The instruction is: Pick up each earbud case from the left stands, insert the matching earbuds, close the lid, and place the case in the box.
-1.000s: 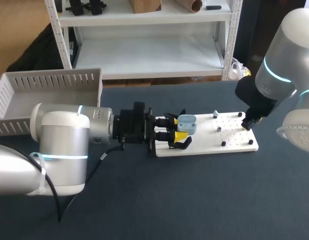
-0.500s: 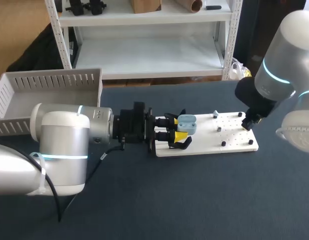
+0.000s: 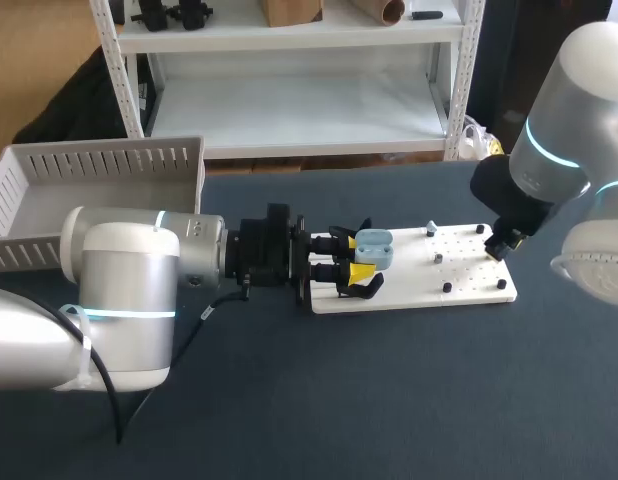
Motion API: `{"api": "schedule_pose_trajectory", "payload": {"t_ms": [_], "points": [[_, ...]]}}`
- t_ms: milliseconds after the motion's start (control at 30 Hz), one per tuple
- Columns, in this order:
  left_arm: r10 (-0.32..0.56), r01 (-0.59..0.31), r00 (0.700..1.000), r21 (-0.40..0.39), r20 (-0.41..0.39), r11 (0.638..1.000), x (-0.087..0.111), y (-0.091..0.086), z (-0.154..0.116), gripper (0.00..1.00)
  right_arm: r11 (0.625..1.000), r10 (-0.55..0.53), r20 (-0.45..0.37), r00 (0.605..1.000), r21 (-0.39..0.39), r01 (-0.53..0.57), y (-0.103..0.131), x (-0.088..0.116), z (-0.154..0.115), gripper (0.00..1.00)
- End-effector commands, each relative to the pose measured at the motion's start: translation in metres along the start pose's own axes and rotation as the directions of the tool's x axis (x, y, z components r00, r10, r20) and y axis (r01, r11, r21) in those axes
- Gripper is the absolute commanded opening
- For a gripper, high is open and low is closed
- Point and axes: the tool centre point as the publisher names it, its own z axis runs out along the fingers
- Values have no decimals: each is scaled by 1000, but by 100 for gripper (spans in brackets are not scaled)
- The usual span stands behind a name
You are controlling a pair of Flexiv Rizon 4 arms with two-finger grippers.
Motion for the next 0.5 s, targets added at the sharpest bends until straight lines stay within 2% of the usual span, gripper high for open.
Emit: {"api": "schedule_pose_trajectory", "payload": {"t_ms": [33,167,200,233,267,500], "points": [[2,-2,1000,-4,3,1000,1,0,1,0,1000,1,-5,1000,-2,-1,0,-2,2,30],[2,-2,1000,-4,3,1000,1,0,1,0,1000,0,-7,1000,-3,0,0,-2,2,24],[2,-2,1000,-4,3,1000,1,0,1,0,1000,0,-8,1000,-3,0,0,-1,2,10],[2,-2,1000,-4,3,1000,1,0,1,0,1000,0,-8,1000,-3,0,0,-1,2,3],[2,-2,1000,-4,3,1000,1,0,1,0,1000,-1,-9,1000,-3,1,0,-1,2,0],[2,-2,1000,-4,3,1000,1,0,1,0,1000,-8,-8,1000,4,8,2,2,-3,0]]}}
